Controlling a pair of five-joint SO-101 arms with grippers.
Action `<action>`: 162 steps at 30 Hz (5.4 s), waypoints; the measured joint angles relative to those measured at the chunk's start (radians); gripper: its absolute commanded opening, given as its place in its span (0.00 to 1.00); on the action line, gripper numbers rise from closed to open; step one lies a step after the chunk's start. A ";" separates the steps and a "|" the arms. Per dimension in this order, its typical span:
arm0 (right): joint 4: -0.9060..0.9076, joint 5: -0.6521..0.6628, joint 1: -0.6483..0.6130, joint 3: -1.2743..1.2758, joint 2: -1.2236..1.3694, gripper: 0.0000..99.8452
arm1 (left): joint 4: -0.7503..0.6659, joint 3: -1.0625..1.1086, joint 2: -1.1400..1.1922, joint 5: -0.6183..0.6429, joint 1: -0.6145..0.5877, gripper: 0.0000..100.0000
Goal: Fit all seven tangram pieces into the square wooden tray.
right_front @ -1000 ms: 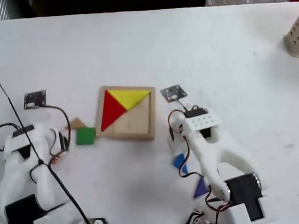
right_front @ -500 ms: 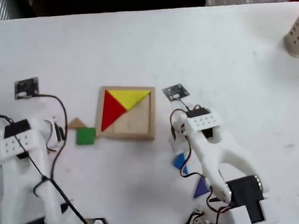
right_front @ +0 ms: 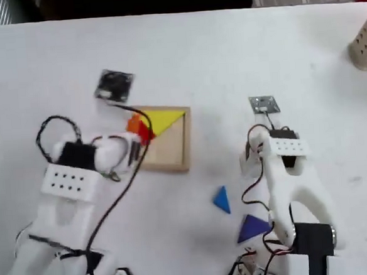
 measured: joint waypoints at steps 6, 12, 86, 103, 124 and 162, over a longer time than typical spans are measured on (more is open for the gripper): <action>0.000 0.000 0.040 0.000 0.000 0.02 | 0.000 -0.114 0.095 0.000 0.184 0.02; 0.000 0.000 0.038 0.000 0.000 0.02 | -0.031 -0.293 0.448 0.046 0.206 0.02; 0.000 0.000 0.034 0.000 0.000 0.02 | -0.087 -0.368 0.790 -0.049 0.344 0.02; 0.000 0.000 0.034 0.000 0.000 0.02 | -0.324 -0.153 0.732 0.189 0.252 0.02; 0.000 0.000 0.034 0.002 0.000 0.02 | -0.451 -0.052 0.427 0.232 0.247 0.02; 0.000 0.000 0.034 0.002 0.000 0.02 | -0.529 -0.069 0.671 0.325 0.267 0.02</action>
